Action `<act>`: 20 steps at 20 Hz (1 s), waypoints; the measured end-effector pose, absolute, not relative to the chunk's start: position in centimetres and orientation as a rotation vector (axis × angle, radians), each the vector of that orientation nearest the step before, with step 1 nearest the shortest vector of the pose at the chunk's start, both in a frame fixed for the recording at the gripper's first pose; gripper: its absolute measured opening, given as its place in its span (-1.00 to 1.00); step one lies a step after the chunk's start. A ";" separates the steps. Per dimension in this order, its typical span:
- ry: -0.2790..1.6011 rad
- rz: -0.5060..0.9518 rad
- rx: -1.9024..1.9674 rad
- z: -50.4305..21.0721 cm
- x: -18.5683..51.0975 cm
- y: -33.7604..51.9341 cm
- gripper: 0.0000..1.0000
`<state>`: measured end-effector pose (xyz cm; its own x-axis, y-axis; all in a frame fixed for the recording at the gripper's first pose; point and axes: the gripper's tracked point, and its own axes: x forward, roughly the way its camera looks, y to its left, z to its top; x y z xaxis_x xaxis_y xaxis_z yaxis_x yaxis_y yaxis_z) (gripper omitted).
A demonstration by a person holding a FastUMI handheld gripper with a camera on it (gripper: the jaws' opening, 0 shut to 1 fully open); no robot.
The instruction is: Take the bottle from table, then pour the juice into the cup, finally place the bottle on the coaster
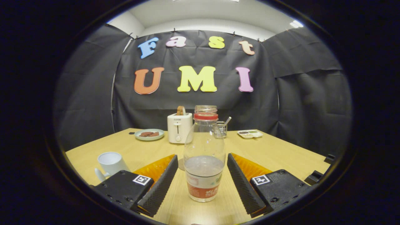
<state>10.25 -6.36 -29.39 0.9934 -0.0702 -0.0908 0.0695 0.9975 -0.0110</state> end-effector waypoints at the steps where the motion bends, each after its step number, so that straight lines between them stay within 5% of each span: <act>1: 0.090 -0.074 -0.003 -29.5 10.5 -6.5 1.00; 13: 0.147 -0.110 -0.026 -31.9 13.4 -7.5 0.99; 20: 0.132 -0.089 -0.005 -31.4 13.5 -7.3 0.78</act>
<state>13.52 -7.29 -31.41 0.9874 -0.0887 -0.1310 0.0881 0.9961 -0.0110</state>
